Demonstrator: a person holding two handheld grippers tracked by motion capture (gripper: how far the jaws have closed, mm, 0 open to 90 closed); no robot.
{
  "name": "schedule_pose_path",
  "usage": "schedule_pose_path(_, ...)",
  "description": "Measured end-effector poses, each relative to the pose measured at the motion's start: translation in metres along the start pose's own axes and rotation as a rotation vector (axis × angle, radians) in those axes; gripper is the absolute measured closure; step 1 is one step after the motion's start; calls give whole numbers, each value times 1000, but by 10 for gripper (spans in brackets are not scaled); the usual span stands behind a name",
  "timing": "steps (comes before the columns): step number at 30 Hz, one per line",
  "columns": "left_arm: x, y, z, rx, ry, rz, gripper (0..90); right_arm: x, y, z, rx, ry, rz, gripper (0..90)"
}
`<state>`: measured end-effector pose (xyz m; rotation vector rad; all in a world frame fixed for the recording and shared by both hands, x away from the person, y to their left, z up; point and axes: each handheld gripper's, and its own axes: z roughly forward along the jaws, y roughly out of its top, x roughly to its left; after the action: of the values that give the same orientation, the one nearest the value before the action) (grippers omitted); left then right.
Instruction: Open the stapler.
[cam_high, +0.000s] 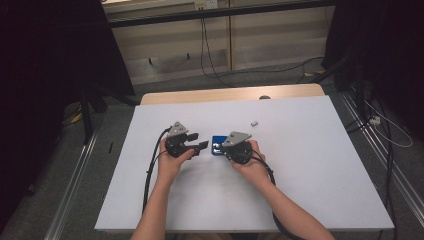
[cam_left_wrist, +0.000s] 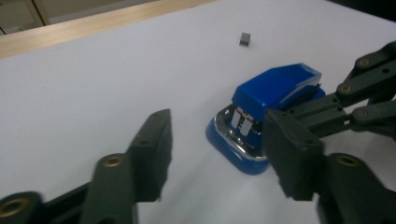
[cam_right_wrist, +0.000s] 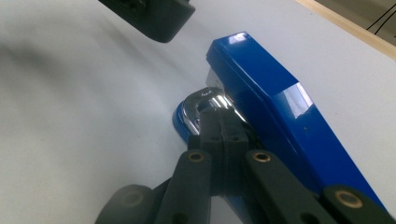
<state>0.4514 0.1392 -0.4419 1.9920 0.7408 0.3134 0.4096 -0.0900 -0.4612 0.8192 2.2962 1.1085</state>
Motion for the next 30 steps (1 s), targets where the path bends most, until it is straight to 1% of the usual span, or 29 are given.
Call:
schedule_pose_path(1,0,-1,1,5,2,5,502,0,0,0,0,-2,3,900)
schedule_pose_path(2,1,-1,2,13,1,15,548,-1,0,0,0,-4,4,900)
schedule_pose_path(3,1,0,3,16,10,34,586,-2,0,1,1,-4,8,900)
schedule_pose_path(4,0,-1,4,20,-3,27,621,-3,0,1,3,-6,12,900)
schedule_pose_path(5,0,0,6,26,-14,28,677,-3,0,1,3,-3,17,900)
schedule_pose_path(6,0,1,7,34,-18,46,700,-3,0,1,3,-3,15,900)
schedule_pose_path(7,-1,1,9,44,-29,52,735,-3,0,1,3,-5,11,900)
schedule_pose_path(8,-3,1,13,50,-45,53,784,-3,-1,1,2,-3,19,900)
schedule_pose_path(9,-3,1,13,50,-45,53,807,-3,-1,1,2,-3,19,900)
schedule_pose_path(10,-3,1,14,54,-57,49,807,-3,-1,1,0,0,29,900)
schedule_pose_path(11,-4,1,17,59,-69,43,826,-3,-1,1,-1,0,36,900)
schedule_pose_path(14,-5,0,22,74,-88,46,864,-2,-1,1,-2,-4,35,900)
schedule_pose_path(15,-4,1,24,72,-98,47,873,-2,-1,1,-2,-3,39,900)
schedule_pose_path(18,-4,1,26,77,-105,44,900,-2,-1,1,-1,-4,47,900)
schedule_pose_path(20,-3,0,26,75,-109,35,900,-2,-1,1,-2,-5,49,900)
schedule_pose_path(22,-2,0,27,67,-115,11,900,-2,-2,1,-5,-6,57,900)
schedule_pose_path(24,-1,0,28,62,-119,13,900,-2,-2,1,-10,-4,63,900)
schedule_pose_path(26,-2,0,27,52,-122,0,900,-2,-2,1,-10,-1,65,900)
schedule_pose_path(29,-2,3,24,25,-134,-10,900,-2,-2,1,-9,3,69,900)
schedule_pose_path(30,-2,5,23,9,-142,-16,900,-2,-2,1,-14,6,73,900)
